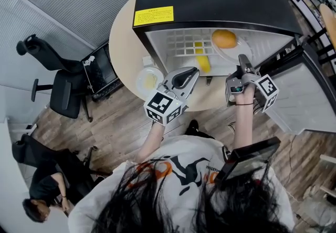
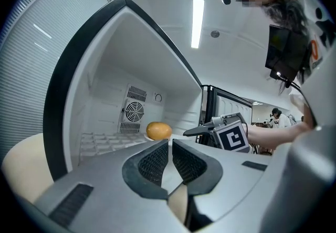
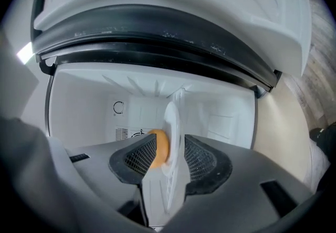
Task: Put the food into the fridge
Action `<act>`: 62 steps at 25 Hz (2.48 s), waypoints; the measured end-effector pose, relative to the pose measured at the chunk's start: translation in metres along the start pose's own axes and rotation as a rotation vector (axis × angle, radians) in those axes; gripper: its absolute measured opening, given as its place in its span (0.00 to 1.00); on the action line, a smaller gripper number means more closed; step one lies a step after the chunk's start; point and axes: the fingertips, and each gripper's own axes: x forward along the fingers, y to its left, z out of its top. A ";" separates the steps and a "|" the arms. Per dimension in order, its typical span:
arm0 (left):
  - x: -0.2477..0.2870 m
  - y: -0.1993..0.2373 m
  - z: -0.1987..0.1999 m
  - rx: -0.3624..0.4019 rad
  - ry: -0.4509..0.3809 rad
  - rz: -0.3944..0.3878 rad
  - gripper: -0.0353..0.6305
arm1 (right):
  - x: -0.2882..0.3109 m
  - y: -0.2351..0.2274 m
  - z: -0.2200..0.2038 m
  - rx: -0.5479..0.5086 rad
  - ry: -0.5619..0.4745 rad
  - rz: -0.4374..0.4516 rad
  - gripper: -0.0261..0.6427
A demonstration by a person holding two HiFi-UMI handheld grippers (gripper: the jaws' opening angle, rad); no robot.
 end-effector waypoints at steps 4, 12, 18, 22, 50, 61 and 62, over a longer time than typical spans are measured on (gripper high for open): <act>-0.002 0.002 0.002 0.001 -0.007 0.010 0.10 | -0.009 -0.005 0.001 -0.009 0.001 -0.024 0.27; -0.001 0.002 0.002 0.005 -0.009 0.010 0.10 | -0.022 -0.008 -0.011 -0.041 0.039 -0.030 0.14; 0.000 -0.001 0.002 0.007 -0.002 0.006 0.10 | -0.011 -0.009 -0.010 -0.040 0.047 -0.023 0.09; 0.000 -0.001 0.000 0.007 0.003 0.007 0.10 | 0.000 -0.006 -0.008 -0.050 0.046 -0.019 0.09; -0.026 -0.010 0.005 0.023 -0.012 0.026 0.10 | 0.005 0.011 -0.026 -0.526 0.069 -0.048 0.10; -0.066 -0.033 0.011 0.044 -0.036 0.026 0.10 | -0.035 0.016 -0.056 -0.727 0.083 -0.044 0.25; -0.071 -0.036 0.011 0.046 -0.039 0.026 0.10 | -0.041 0.017 -0.061 -0.742 0.089 -0.033 0.25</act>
